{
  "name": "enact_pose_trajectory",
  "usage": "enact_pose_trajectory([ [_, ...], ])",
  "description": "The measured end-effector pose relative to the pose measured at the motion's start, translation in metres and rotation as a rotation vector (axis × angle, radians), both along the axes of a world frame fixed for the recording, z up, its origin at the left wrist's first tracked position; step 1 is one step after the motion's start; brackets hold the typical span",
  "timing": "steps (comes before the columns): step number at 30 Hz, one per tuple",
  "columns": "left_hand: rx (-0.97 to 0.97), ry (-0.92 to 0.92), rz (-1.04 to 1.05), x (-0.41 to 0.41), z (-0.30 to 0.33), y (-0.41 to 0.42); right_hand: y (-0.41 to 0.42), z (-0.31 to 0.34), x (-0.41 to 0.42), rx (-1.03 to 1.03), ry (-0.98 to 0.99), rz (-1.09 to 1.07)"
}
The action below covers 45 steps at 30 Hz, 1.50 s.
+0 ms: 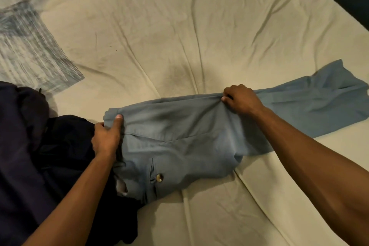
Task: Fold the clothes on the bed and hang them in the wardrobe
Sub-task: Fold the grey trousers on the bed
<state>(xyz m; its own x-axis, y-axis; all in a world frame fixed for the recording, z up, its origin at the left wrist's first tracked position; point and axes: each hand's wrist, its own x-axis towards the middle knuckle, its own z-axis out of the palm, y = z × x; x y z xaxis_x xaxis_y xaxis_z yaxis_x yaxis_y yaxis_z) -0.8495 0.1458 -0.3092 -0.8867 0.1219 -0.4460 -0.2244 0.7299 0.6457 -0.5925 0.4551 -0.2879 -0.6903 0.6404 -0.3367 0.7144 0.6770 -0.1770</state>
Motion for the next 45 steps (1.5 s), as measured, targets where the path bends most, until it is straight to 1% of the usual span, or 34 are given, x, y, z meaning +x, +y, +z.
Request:
enact_pose_trajectory([
  [2, 0.018, -0.062, 0.007, -0.009, -0.001, 0.007, 0.005, -0.009, -0.003, -0.018, -0.009, 0.022],
  [5, 0.207, -0.169, -0.020, -0.019, 0.003, 0.016, 0.009, -0.019, -0.008, -0.021, 0.001, 0.036],
  [6, 0.271, -0.150, -0.048, -0.020, 0.007, 0.018, 0.010, -0.020, -0.009, -0.023, 0.000, 0.035],
  [7, 0.330, -0.085, -0.084, -0.023, 0.011, 0.019, 0.011, -0.019, -0.010, -0.027, -0.001, 0.034],
  [9, 0.411, 0.102, -0.155, -0.030, 0.022, 0.020, 0.014, -0.017, -0.008, -0.016, 0.030, 0.026],
  [10, 0.405, 0.175, -0.193, -0.036, 0.024, 0.020, 0.015, -0.015, -0.006, 0.001, 0.077, 0.007],
  [11, 0.359, 0.217, -0.221, -0.040, 0.023, 0.021, 0.014, -0.012, -0.004, 0.016, 0.125, -0.021],
  [12, 0.273, 0.215, -0.229, -0.041, 0.021, 0.022, 0.012, -0.009, -0.002, 0.026, 0.152, -0.041],
  [14, 0.108, 0.155, -0.248, -0.039, 0.016, 0.024, 0.005, -0.006, 0.000, 0.013, 0.132, -0.037],
  [15, 0.076, 0.111, -0.236, -0.039, 0.012, 0.024, 0.002, -0.007, 0.001, -0.006, 0.107, -0.028],
  [17, 0.125, -0.007, -0.146, -0.037, 0.014, 0.030, 0.000, -0.008, 0.005, -0.031, 0.071, -0.032],
  [19, 0.250, -0.174, -0.032, -0.035, 0.018, 0.033, -0.005, -0.008, 0.009, -0.024, 0.038, -0.027],
  [21, 0.304, -0.251, -0.022, -0.030, 0.023, 0.036, -0.013, -0.009, 0.009, 0.012, 0.027, -0.006],
  [22, 0.329, -0.220, -0.066, -0.026, 0.028, 0.038, -0.019, -0.007, 0.007, 0.019, 0.054, 0.002],
  [24, 0.383, -0.086, -0.226, -0.016, 0.042, 0.043, -0.032, 0.000, -0.003, -0.004, 0.177, 0.040],
  [28, 0.365, 0.115, -0.674, 0.010, 0.087, 0.065, -0.060, 0.043, -0.040, -0.252, 0.453, 0.059],
  [31, 0.318, 0.211, -0.962, 0.038, 0.134, 0.088, -0.071, 0.097, -0.059, -0.448, 0.520, 0.067],
  [33, 0.275, 0.257, -1.095, 0.052, 0.165, 0.100, -0.072, 0.131, -0.054, -0.564, 0.540, 0.038],
  [34, 0.264, 0.282, -1.154, 0.058, 0.182, 0.104, -0.072, 0.146, -0.047, -0.585, 0.551, 0.019],
  [39, 0.202, 0.373, -1.350, 0.091, 0.268, 0.121, -0.078, 0.227, 0.003, -0.448, 0.612, -0.013],
  [42, 0.252, 0.468, -1.436, 0.116, 0.326, 0.129, -0.088, 0.283, 0.035, -0.398, 0.744, -0.078],
  [45, 0.354, 0.526, -1.489, 0.145, 0.396, 0.130, -0.101, 0.354, 0.066, -0.276, 0.890, -0.154],
])
